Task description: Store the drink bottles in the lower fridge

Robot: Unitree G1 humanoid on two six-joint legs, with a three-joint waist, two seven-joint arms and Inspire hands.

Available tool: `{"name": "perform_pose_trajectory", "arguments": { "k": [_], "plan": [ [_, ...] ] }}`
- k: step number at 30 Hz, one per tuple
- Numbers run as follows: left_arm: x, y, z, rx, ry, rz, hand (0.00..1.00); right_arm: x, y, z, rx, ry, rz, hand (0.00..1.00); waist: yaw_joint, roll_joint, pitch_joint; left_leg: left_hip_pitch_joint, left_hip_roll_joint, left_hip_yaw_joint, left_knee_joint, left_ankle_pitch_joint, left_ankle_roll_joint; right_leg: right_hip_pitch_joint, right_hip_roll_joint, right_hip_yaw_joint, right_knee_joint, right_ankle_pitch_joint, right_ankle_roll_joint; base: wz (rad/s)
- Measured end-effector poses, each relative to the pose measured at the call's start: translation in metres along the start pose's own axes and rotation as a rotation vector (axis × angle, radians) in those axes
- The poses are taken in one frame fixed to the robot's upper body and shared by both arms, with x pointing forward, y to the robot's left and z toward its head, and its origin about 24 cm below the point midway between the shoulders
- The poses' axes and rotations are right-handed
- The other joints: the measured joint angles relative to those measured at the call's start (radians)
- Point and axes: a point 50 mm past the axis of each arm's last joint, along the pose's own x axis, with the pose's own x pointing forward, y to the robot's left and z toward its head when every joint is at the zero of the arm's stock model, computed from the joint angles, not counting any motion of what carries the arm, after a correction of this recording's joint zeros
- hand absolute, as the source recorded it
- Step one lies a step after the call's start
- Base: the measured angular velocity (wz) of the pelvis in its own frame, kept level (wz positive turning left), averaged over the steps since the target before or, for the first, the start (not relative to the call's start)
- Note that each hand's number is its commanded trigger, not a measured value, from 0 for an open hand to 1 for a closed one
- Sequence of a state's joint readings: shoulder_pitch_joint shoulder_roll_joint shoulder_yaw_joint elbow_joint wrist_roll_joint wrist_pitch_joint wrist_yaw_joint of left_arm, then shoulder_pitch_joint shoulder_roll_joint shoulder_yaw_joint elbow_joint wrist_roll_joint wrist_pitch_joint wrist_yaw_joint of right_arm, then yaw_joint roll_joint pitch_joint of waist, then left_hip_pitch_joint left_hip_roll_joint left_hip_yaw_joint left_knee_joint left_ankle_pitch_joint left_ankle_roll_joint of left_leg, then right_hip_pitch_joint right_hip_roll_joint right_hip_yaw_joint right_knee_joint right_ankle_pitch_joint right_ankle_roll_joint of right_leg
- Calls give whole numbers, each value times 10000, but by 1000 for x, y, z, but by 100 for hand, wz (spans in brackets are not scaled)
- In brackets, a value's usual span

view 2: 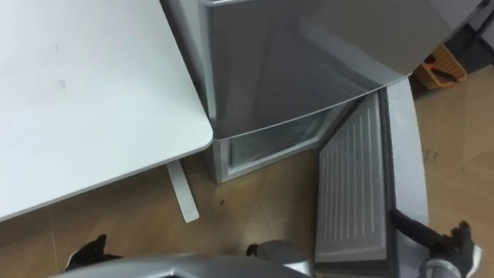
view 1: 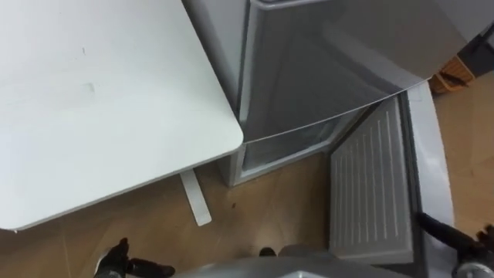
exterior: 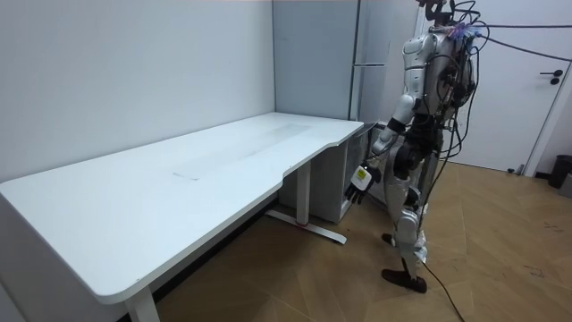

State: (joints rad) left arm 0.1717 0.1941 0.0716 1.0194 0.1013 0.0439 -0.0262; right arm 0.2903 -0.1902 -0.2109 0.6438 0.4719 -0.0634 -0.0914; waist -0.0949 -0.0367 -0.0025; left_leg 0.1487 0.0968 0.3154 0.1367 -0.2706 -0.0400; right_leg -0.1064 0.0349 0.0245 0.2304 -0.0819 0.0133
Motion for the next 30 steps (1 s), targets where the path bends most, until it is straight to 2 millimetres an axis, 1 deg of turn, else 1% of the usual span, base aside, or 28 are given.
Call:
{"name": "perform_pose_trajectory", "arguments": {
  "k": [1,2,3,4,6,7,10,11,12,13,14,16,17,19,22,26,30],
  "plan": [
    [1,-3,3,51,-48,-152,0,-2,13,1,-204,-70,936,0,39,48,-24,1,7,16,6,8,-7,18,7,-4,-77,64,-15,-18],
    [1,-5,4,121,-77,-227,0,-3,20,0,-312,-86,1453,0,56,89,-29,-1,8,14,13,10,-7,23,8,-3,-99,87,-16,-6],
    [1,-9,7,240,-145,-398,0,-5,32,0,-355,-81,2222,0,112,179,-10,-7,6,14,40,9,-6,28,3,0,-105,105,-13,0],
    [2,-10,8,303,-171,-504,0,-6,38,-1,-320,-71,2532,0,142,234,-4,-12,5,13,60,10,-5,27,0,3,-100,106,-13,0],
    [2,-16,10,232,-209,-779,0,-9,59,3,-32,-170,3564,0,189,394,3,-90,-36,-3,115,4,17,-41,-17,79,-95,126,17,0],
    [2,-18,10,230,-201,-906,0,-9,68,3,30,-97,4122,0,193,447,-23,-192,-58,-12,164,-3,35,-134,-43,75,-83,135,32,0],
    [2,-19,8,330,-107,-980,0,-14,88,-1,71,206,5367,0,211,472,-24,-285,-47,-60,204,2,41,-187,-45,17,-90,133,30,6],
    [2,-20,9,260,-136,-1022,0,-18,98,-3,42,403,6054,0,240,466,-23,-346,-46,-125,276,2,41,-212,-45,-4,-89,127,25,8],
    [3,-21,11,286,-188,-1052,0,-21,108,-3,-50,519,6727,0,295,462,-22,-394,-50,-161,289,3,41,-254,-45,-6,-87,127,25,7],
    [3,-21,13,319,-233,-1062,0,-24,118,-3,-228,559,7345,0,431,454,-25,-450,-54,-187,328,5,44,-298,-60,-30,-47,124,23,0],
    [3,-21,15,325,-274,-1073,0,-25,123,-2,-288,559,7625,0,483,436,-20,-486,-60,-190,356,7,46,-325,-76,-53,-17,110,24,8],
    [4,-22,21,387,-439,-1119,0,-28,140,3,-501,526,8588,0,618,337,36,-525,-73,-267,450,11,53,-324,-130,-138,53,81,38,10],
    [4,-22,22,406,-468,-1131,0,-29,143,3,-561,570,8727,0,679,317,40,-516,-74,-274,448,12,55,-309,-137,-160,55,79,40,6],
    [5,-23,23,486,-490,-1119,0,-30,146,-1,-714,844,8940,0,858,257,72,-501,-75,-287,444,16,60,-288,-145,-187,54,79,41,2],
    [5,-26,25,646,-559,-1149,0,-32,155,1,-841,917,9368,0,986,215,79,-526,-84,-309,433,20,68,-285,-167,-265,32,78,40,1],
    [5,-26,26,675,-586,-1086,0,-30,154,3,-950,1004,9348,0,996,227,88,-516,-82,-404,321,29,71,-245,-153,-312,10,77,36,5],
    [4,-30,29,533,-742,-1146,0,-27,151,-1,-1168,1172,9172,0,937,238,73,-498,-63,-593,358,34,73,-104,-184,-512,-109,89,19,13]
  ]
}}
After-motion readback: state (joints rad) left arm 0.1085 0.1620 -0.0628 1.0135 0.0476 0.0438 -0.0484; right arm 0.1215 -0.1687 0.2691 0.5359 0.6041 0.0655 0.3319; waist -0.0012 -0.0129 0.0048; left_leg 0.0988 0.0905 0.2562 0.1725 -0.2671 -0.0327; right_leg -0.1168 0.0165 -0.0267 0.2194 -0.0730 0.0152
